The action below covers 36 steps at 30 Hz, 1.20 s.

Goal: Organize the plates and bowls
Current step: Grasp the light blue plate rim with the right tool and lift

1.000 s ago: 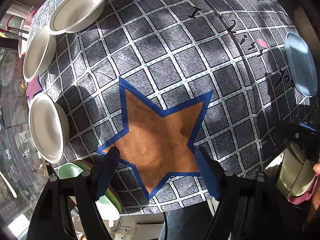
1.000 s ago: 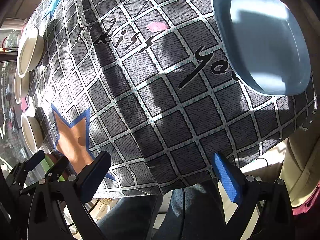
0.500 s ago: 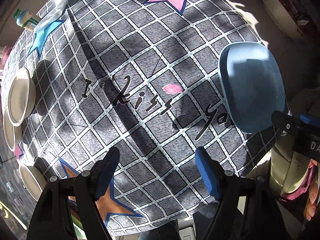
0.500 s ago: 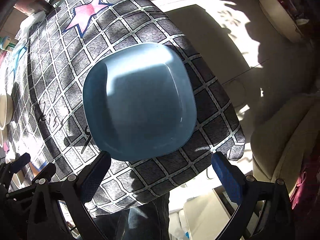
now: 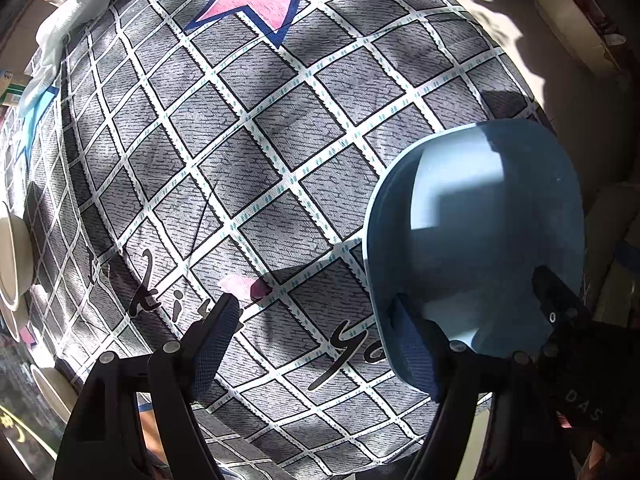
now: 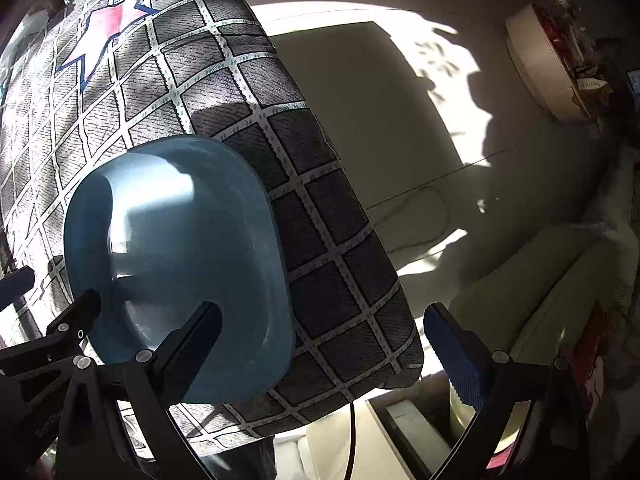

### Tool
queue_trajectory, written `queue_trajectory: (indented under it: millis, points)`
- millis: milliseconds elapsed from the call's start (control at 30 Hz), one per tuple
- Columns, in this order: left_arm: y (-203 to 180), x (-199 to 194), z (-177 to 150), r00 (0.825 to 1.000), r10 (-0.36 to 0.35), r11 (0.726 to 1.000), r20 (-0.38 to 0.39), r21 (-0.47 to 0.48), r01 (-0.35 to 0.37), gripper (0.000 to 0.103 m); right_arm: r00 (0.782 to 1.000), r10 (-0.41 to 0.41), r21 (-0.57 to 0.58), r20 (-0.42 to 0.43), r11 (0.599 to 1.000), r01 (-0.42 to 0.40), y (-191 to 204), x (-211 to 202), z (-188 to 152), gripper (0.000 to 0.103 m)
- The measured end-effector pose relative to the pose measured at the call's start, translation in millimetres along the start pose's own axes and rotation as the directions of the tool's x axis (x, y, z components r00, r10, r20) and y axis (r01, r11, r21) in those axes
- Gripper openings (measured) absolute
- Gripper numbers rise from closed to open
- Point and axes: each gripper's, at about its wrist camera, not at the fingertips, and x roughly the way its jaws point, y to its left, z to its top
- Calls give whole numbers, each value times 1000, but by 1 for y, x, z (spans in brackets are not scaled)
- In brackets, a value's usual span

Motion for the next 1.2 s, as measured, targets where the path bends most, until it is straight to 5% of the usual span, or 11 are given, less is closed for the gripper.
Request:
queue_trajectory:
  millis: [233,567,933,1200]
  points:
    - [11,7,-1,1000,26,1000,6,-5,-26,81,999,30,-27,-10,999,-30,15,9,-2,101]
    - [107,10,-70,997,69,991,-28,-114,-72,81,999,46,-202,2,978,-45,92,-1,-29,101]
    - [193,27,-151,991,97,955,-91,-272,-118,81,990,136,-385,-36,912,-140,184,-7,-83,101]
    - [195,42,-146,997,52,949,-55,-307,-67,83,983,160,-414,-88,892,-182,191,21,-94,103]
